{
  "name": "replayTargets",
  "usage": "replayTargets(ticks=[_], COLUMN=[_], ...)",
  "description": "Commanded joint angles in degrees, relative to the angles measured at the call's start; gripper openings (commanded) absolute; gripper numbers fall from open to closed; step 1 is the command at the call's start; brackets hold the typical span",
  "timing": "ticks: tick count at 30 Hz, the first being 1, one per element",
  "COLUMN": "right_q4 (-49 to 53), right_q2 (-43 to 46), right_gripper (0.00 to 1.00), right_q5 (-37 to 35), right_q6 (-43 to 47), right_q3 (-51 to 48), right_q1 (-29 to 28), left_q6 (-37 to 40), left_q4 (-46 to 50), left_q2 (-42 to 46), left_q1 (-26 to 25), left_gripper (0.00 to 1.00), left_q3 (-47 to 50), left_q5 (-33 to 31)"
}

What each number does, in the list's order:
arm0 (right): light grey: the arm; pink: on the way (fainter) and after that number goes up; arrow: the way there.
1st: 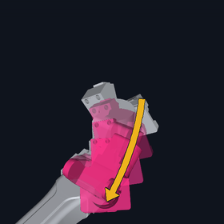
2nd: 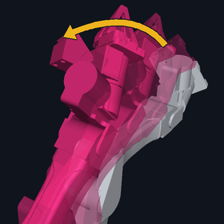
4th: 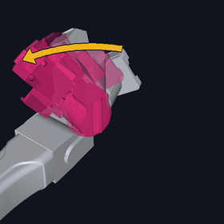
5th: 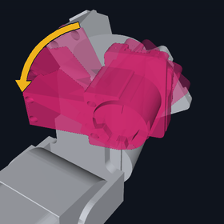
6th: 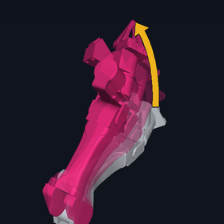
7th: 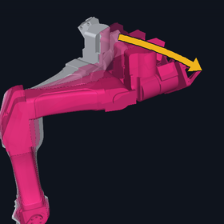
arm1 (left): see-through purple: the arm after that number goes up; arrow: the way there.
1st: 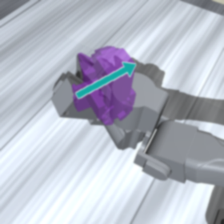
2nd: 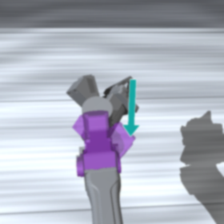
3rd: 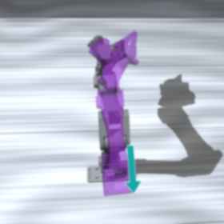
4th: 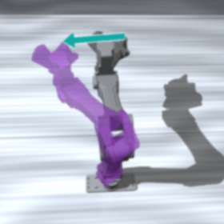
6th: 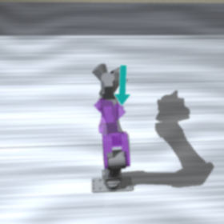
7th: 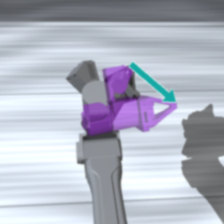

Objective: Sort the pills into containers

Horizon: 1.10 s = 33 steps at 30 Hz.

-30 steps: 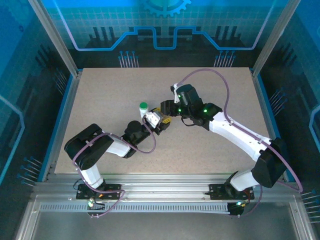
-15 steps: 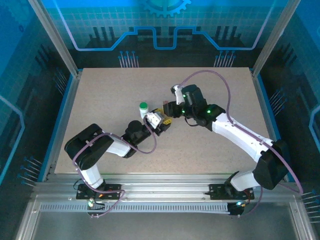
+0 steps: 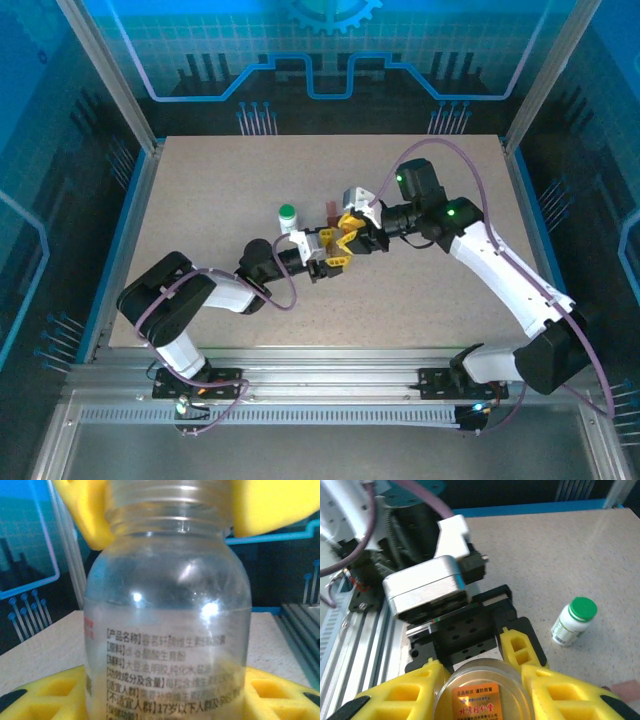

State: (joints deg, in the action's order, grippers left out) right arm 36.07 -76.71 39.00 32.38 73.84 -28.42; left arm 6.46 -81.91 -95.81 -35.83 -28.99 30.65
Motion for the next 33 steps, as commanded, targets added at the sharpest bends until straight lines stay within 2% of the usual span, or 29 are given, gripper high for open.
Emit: replayTargets(ticks=[1, 5, 8, 11, 15, 20, 23, 27, 30, 33], right_q4=[9.40, 17.92, 18.93, 18.77, 17.75, 16.78, 16.93, 16.44, 7.79, -5.39], right_q2=[-1.24, -3.42, -4.10, -4.98, -5.38, -5.21, -5.12, -4.16, -0.79, 3.17], right_gripper=[0.00, 0.00, 0.02, 0.25, 0.34, 0.65, 0.76, 0.83, 0.85, 0.89], right_q5=[4.15, 5.40, 4.49, 4.39, 4.41, 4.51, 4.55, 4.80, 1.72, -7.18], right_q6=[13.81, 20.13, 21.09, 20.07, 19.13, 17.88, 17.73, 16.30, 6.63, -9.64], right_q3=[7.75, 12.18, 12.44, 11.83, 10.69, 10.33, 10.39, 10.62, 8.27, 3.91], right_q1=[1.24, 1.05, 0.61, 0.56, 0.56, 0.56, 0.57, 0.65, 0.66, 0.74], left_q6=[-1.06, -2.57, -2.98, -3.25, -3.56, -3.56, -3.47, -3.22, -2.10, -0.82], left_q4=[1.58, 1.53, 1.58, 1.55, 1.58, 1.57, 1.57, 1.57, 1.62, 1.53], left_q2=[-0.42, -0.82, -0.99, -0.70, -0.60, -1.08, -1.36, -1.59, -1.57, -1.57], left_q1=[0.47, 0.72, 0.71, 0.75, 0.80, 1.03, 1.07, 1.18, 1.29, 1.37], left_gripper=[0.00, 0.00, 0.00, 0.00, 0.00, 0.00, 0.00, 0.00, 0.00, 0.00], left_q3=[0.96, 0.13, -0.35, -0.67, -1.00, -0.89, -0.80, -0.71, -0.24, 0.23], left_q5=[8.01, 10.93, 11.46, 11.45, 11.71, 11.61, 11.49, 10.62, 8.14, 3.35])
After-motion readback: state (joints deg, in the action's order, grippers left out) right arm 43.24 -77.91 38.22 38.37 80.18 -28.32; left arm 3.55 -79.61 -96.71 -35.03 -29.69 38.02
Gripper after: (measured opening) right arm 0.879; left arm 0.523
